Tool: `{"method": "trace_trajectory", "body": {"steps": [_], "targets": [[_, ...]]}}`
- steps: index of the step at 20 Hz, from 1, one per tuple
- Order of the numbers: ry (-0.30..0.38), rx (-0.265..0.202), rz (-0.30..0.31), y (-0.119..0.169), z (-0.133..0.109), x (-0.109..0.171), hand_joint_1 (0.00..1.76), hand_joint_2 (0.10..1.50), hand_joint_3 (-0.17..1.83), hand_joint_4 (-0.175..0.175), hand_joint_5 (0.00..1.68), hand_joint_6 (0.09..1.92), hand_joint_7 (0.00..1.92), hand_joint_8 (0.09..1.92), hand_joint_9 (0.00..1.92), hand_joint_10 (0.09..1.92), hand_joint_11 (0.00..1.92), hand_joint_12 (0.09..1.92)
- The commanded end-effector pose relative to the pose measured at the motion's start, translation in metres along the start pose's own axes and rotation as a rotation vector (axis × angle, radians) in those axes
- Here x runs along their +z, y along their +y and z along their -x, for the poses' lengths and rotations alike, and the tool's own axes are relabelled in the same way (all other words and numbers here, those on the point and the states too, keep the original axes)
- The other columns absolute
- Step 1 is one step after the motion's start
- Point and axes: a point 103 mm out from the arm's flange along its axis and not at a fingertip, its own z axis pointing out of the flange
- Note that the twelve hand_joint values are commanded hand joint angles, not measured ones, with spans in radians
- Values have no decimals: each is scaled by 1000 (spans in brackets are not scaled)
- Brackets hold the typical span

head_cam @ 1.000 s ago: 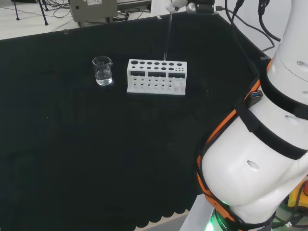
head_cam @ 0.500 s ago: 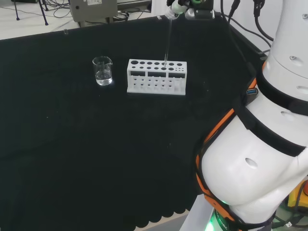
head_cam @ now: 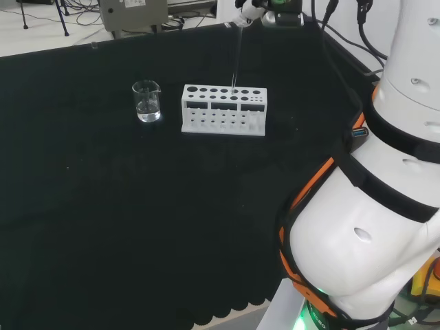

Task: Put the glass rod back on the white test tube rack.

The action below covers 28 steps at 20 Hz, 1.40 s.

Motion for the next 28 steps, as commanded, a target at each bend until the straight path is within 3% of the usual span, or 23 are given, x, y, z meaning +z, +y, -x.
{"method": "trace_trajectory", "body": {"steps": [1,19,28], "targets": [[9,-2,-12,8,0,4,1236,1025,-175,-175,1492,117,1582,915,1920,438,1814,826],[22,13,-9,19,4,9,1236,1025,-175,-175,1494,113,1582,915,1920,439,1813,828],[19,28,-2,17,18,5,1236,1025,-175,-175,1495,111,1583,914,1920,440,1812,830]]}}
